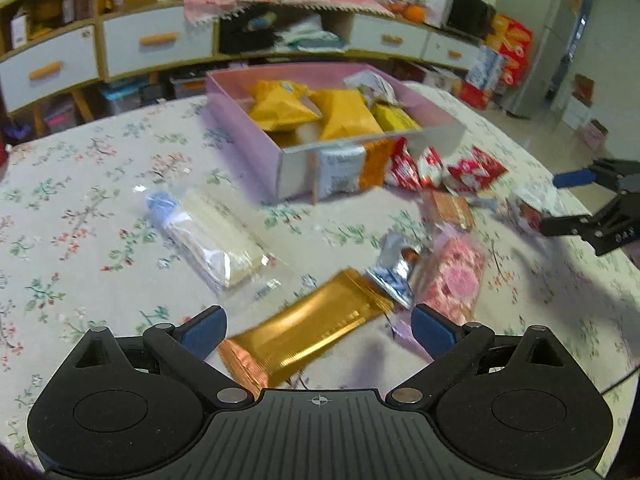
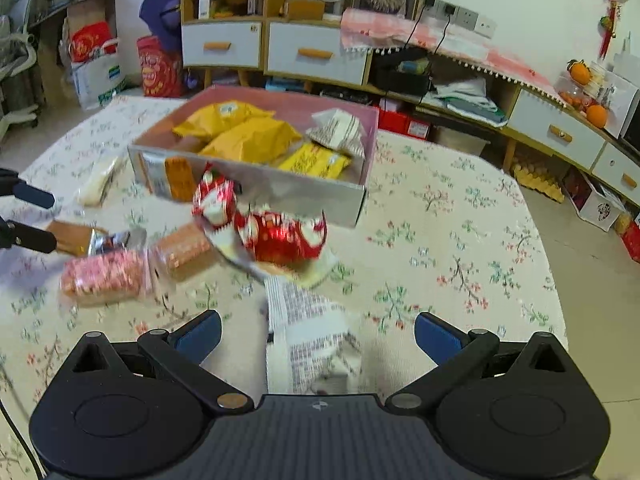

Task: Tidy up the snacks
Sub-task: 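Withdraw both tools from the box toward the remaining snacks, then grasp the gold bar pack with the left tool while the right tool grasps the white printed bag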

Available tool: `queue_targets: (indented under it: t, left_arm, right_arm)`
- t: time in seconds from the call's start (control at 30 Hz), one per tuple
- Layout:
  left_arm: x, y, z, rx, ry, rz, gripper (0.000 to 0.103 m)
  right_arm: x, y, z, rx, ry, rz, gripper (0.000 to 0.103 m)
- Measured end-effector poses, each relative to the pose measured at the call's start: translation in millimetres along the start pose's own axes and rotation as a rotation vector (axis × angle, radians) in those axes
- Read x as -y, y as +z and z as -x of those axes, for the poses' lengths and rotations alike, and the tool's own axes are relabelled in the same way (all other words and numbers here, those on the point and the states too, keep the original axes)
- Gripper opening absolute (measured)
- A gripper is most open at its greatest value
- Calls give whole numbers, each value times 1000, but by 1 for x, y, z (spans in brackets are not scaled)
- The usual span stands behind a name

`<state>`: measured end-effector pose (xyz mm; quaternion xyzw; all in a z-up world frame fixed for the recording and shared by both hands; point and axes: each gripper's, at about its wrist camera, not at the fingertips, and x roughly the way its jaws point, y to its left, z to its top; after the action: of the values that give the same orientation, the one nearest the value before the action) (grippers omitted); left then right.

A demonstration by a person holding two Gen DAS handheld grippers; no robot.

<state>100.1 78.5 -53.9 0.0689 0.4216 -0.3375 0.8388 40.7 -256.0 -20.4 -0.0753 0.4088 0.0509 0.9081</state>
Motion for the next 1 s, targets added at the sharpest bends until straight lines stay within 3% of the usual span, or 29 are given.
queue_targets:
  t: [0.2, 0.4, 0.57, 0.77, 0.83, 1.0]
  left_arm:
    - [19, -6, -6, -99, -23, -97, 99]
    - [26, -10, -3, -121, -22, -120, 98]
    - [21, -8, -10, -119, 48, -102, 87]
    - [22, -2, -13, -92, 84, -115, 67]
    - [23, -1, -13, -87, 92, -119, 55]
    - [26, 0, -13, -87, 102, -126, 51]
  right_arm:
    - [-2, -8, -10, -66, -17, 22, 81]
    - [-3, -11, -15, -90, -18, 32, 81]
    - [-5, -10, -14, -87, -18, 41, 81]
    - [-2, -8, -15, -83, -31, 33, 78]
    - [-1, -8, -16, -84, -33, 30, 78]
    - [1, -8, -18, -86, -38, 26, 72]
